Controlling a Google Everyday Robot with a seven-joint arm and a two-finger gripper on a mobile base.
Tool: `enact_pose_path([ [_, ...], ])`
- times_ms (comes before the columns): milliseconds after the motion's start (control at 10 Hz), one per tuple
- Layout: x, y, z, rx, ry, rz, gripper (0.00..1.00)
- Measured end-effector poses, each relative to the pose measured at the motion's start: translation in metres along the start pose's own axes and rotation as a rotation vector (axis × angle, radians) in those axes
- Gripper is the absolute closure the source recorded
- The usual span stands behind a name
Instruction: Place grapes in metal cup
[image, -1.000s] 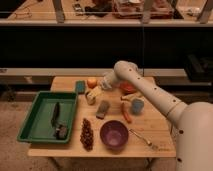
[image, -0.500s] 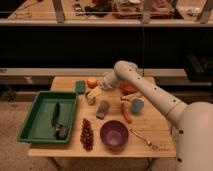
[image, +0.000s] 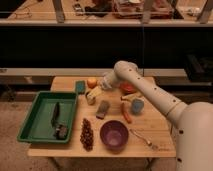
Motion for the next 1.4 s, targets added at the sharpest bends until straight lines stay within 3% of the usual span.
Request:
enact_pose_path([
  [1200, -0.0002, 0.0000, 0.0002, 0.000, 0.000, 0.000, 0.20],
  [1400, -0.0004, 0.0006, -0.0048, -0.014, 0.000, 0.017, 0.20],
])
